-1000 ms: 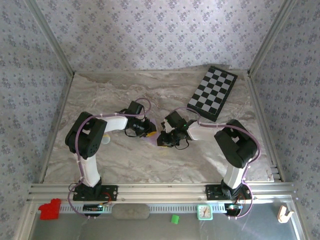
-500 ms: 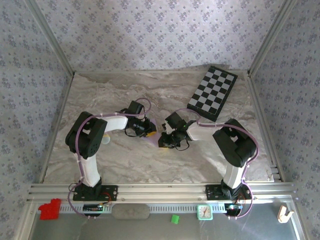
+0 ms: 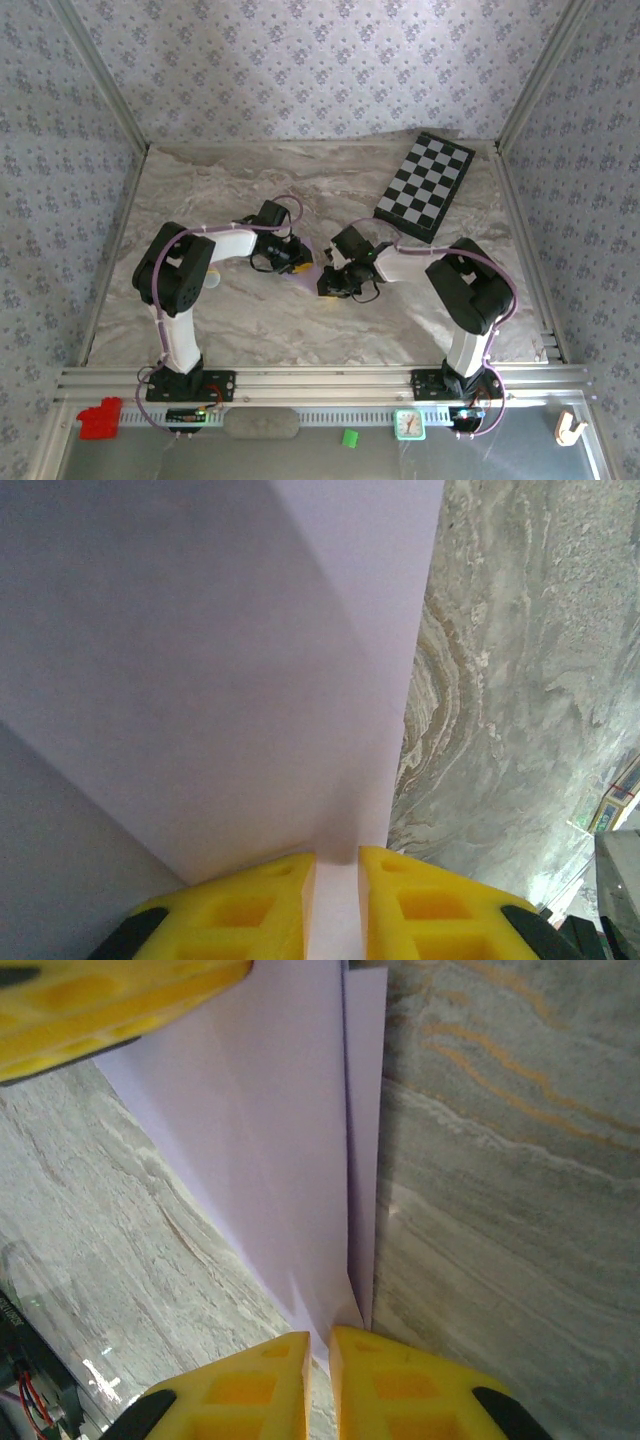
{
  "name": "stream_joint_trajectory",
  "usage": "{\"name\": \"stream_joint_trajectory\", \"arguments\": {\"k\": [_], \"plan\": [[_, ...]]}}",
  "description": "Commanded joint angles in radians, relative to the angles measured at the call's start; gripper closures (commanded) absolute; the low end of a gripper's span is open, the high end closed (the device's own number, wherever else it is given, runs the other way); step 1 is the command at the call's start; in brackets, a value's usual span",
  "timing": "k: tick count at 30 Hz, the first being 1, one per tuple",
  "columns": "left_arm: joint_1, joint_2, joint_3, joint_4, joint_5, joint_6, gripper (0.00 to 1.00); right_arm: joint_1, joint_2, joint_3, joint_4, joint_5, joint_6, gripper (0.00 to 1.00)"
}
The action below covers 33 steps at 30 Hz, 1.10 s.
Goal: Fold a paper plane with a square sheet of paper (pick it up from the middle)
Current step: Fourth fold the wing at the center of the table.
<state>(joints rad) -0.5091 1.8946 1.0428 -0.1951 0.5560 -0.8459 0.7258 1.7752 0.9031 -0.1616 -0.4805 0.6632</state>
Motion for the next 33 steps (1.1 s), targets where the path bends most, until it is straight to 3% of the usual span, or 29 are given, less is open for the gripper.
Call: {"name": "stream_joint_trajectory", "arguments": {"k": [1,7,13,22,33], "plan": [[0.006,0.072,-0.023,-0.118,-0.139,0.004,0.79,0.016,-0.023,-0.071,-0.186,0.027,-0.027,0.85],[0.006,0.061,-0.023,-0.107,-0.124,0.005,0.79,0.017,-0.134,-0.099,-0.202,0.042,-0.070,0.85],[0.004,0.036,-0.028,-0.068,-0.080,-0.012,0.79,0.009,-0.221,-0.067,-0.090,0.110,-0.052,0.85],[0.005,0.008,-0.026,-0.024,-0.034,-0.034,0.78,0.019,-0.069,0.035,0.045,0.106,0.008,0.90],[0.005,-0.030,-0.014,-0.003,0.000,-0.032,0.78,0.016,0.040,0.056,-0.001,0.138,-0.002,0.91]]}}
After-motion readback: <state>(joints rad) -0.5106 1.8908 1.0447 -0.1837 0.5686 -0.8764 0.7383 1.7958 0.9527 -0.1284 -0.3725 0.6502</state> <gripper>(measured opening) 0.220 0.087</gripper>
